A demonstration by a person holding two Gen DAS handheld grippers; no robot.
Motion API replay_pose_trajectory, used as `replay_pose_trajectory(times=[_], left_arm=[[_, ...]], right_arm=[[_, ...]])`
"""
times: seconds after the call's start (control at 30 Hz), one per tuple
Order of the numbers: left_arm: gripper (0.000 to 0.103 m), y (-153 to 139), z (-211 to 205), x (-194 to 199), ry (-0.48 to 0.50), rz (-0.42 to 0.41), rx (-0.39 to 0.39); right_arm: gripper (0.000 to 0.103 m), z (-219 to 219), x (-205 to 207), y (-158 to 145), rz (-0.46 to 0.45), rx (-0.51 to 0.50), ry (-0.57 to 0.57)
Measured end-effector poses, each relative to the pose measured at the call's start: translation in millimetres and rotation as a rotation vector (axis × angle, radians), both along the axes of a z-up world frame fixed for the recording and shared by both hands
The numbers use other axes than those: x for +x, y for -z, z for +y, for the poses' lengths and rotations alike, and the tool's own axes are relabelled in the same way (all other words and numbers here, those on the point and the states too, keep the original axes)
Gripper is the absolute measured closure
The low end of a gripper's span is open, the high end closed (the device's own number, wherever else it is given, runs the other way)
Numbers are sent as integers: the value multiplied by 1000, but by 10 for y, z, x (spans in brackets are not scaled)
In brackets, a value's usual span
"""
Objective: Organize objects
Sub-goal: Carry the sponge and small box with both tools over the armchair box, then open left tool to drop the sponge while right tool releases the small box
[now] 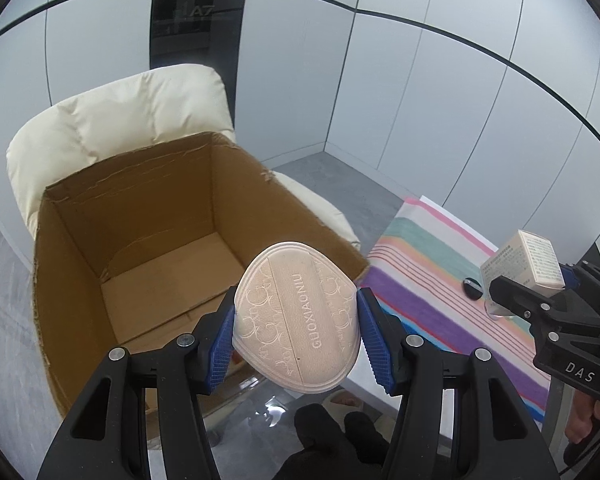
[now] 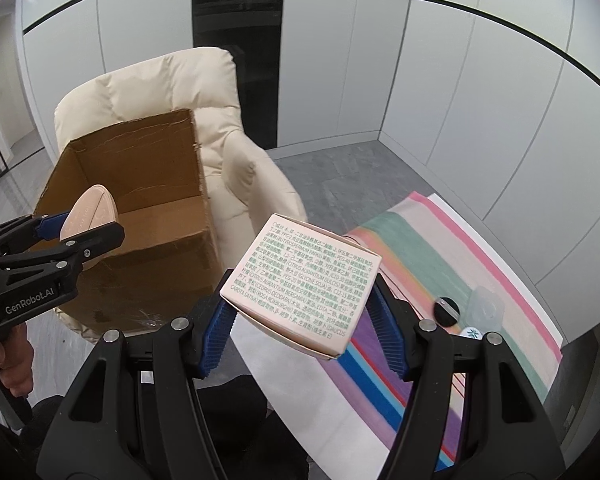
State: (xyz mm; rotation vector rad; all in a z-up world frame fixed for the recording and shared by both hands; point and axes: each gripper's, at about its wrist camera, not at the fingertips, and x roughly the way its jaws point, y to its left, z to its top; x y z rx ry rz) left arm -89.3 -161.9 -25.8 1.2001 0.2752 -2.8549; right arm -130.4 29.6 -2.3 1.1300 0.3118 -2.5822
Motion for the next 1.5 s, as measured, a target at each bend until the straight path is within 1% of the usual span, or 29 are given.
replay_pose_trajectory(times=[0.3, 0.37, 0.43, 0.5, 0.67, 0.77, 0.83, 0.9, 1.0, 1.07, 1.17, 1.23, 1.27, 1.3, 1.33, 1.37, 1.4, 1.5], left_arm=[[45, 41, -248, 41, -31, -30, 1], [45, 46, -279, 65, -44, -41, -16], [45, 62, -323, 72, -46, -52, -16], [45, 71, -349, 88, -50, -62, -45], [44, 81, -412, 97, -45, -78, -58], [44, 122, -427, 76, -42, -86, -106], [44, 114, -471, 49, -41, -78, -106], [43, 91, -519, 36, -51, -70, -127], [43, 119, -584, 24, -47, -85, -119], [42, 148, -595, 3, -32, -93, -134], [38, 158, -673, 21, -55, -97, -147], [31, 133, -756, 47, -88, -95, -139], [23, 115, -794, 63, -96, -87, -136], [10, 90, -835, 81, -101, -80, -135], [4, 66, -873, 99, -110, -72, -138], [0, 37, -913, 125, -131, -61, -146], [0, 14, -951, 155, -149, -51, -153], [0, 8, -1069, 207, -166, -58, -144]], right_arm=[[37, -351, -100, 49, 3, 18, -50], [37, -454, -123, 64, 3, 22, -68], [37, -553, -126, 84, 6, 32, -85], [37, -659, -140, 113, 5, 39, -104], [37, -883, -176, 170, -1, 54, -144], [37, -977, -207, 179, -6, 50, -155], [37, -1041, -234, 187, -6, 55, -162], [37, -1093, -262, 197, -9, 51, -164], [37, -1180, -314, 227, -19, 52, -164], [37, -1231, -337, 246, -23, 55, -164], [37, -1316, -377, 251, -32, 42, -168], [37, -1364, -397, 263, -38, 42, -172], [37, -1391, -410, 279, -43, 43, -173], [37, -1414, -422, 290, -47, 43, -175], [37, -1444, -431, 300, -49, 43, -177], [37, -1483, -441, 309, -52, 41, -182], [37, -1515, -451, 315, -55, 39, -186], [37, -1634, -459, 333, -62, 35, -204]])
